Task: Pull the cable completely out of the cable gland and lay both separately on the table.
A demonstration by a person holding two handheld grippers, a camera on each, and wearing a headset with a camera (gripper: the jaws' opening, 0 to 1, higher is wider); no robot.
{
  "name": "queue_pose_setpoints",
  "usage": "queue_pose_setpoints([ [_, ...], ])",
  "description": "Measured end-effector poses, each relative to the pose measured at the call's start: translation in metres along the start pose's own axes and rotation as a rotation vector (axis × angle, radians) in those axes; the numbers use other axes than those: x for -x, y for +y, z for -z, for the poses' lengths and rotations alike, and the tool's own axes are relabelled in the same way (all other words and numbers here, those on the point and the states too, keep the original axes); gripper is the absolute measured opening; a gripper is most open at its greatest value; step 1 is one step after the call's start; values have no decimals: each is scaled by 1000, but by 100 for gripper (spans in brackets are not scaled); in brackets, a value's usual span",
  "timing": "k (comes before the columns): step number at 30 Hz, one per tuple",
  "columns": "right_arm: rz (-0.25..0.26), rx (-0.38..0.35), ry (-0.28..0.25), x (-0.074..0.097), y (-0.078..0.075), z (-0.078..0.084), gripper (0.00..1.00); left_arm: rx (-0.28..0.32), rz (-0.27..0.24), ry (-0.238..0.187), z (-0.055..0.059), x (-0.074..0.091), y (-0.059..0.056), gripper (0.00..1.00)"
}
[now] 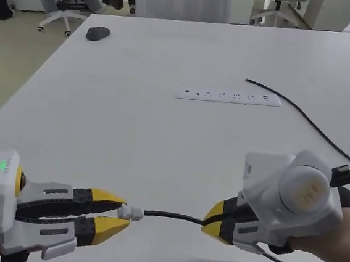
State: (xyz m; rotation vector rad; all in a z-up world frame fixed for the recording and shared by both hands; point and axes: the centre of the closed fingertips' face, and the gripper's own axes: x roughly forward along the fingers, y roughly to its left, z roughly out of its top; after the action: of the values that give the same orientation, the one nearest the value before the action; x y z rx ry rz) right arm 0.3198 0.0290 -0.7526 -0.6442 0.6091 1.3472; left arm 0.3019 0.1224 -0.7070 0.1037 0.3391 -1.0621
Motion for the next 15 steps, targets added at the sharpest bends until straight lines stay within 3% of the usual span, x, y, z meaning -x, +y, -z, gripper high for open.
queue_pose_setpoints([
  [3,-9,3,15,-6,1,-1,0,20,-39,-1,8,12,3,15],
  [7,-26,-24,16,-10,0,-7,0,55,-91,-33,13,29,4,15],
  [15,-33,-53,-48,-21,-12,-45,0,106,-178,-64,32,51,4,15],
])
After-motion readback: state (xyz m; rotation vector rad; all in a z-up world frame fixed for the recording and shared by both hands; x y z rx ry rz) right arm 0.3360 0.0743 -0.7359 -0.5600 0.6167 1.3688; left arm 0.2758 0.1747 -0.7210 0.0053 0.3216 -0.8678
